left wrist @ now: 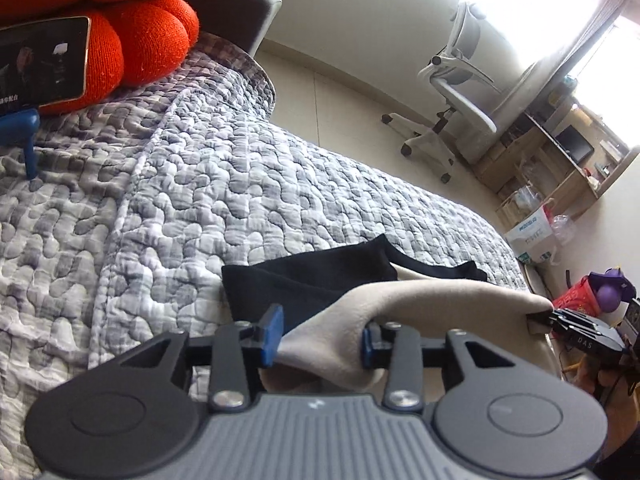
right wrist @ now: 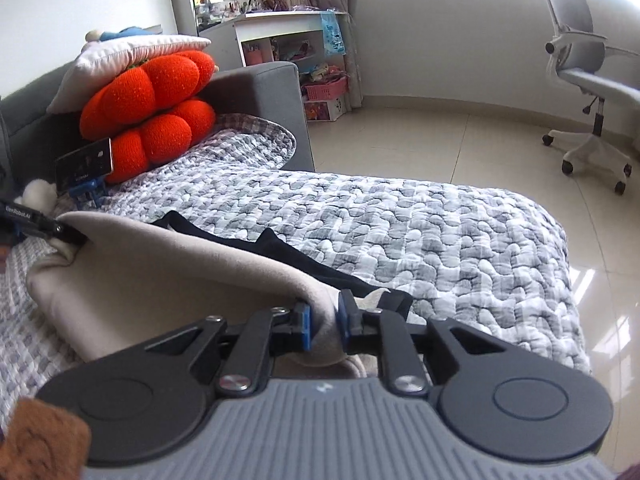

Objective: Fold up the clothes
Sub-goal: 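Fold the beige side edge over the black sweatshirt with both grippers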

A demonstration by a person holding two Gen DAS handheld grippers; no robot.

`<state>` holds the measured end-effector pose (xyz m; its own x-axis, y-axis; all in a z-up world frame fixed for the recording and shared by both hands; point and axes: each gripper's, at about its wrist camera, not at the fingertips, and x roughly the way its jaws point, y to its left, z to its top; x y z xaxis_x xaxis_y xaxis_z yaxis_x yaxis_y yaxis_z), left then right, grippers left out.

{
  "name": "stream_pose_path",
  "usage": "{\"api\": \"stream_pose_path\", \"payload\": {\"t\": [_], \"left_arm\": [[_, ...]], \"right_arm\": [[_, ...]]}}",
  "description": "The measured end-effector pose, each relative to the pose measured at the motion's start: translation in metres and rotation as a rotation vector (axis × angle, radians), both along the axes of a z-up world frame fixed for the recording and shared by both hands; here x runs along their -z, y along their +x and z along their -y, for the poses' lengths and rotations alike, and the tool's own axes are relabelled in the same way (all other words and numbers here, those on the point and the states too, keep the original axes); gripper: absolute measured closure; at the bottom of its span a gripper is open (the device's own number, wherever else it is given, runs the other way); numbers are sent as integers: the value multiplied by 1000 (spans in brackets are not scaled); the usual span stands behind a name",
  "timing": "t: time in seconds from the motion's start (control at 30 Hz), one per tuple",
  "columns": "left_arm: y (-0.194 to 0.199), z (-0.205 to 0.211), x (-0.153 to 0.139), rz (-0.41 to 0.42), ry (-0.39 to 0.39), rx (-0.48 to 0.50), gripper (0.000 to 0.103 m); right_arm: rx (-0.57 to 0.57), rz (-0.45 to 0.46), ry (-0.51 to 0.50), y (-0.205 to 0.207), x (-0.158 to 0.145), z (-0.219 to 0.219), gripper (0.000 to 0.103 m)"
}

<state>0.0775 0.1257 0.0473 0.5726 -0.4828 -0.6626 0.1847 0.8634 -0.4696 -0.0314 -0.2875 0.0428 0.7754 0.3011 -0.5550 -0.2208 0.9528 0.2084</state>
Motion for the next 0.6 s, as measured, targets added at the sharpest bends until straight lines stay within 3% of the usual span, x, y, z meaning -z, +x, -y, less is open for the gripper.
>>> {"api": "stream_pose_path", "payload": {"t": [0.17, 0.27, 0.33, 0.37, 0.4, 0.53, 0.6], "left_arm": [[11, -16, 7, -17, -159, -52, 56], [17, -19, 14, -45, -208, -82, 55], [18, -26, 20, -65, -270, -106, 47], [17, -31, 21, -67, -293, -118, 35], [15, -36, 22, -61, -308, -130, 27], [8, -52, 16, -16, -320, -196, 26], [2, -48, 9, 9, -302, -176, 26]], "right_arm": [[52, 18, 95, -1, -1, 12, 82], [82, 15, 114, 2, 0, 11, 82], [95, 6, 134, 5, 2, 10, 82], [101, 2, 152, 6, 3, 10, 81], [102, -3, 173, 6, 4, 13, 81], [112, 8, 185, 5, 6, 15, 81], [115, 25, 168, 5, 5, 10, 81]]}}
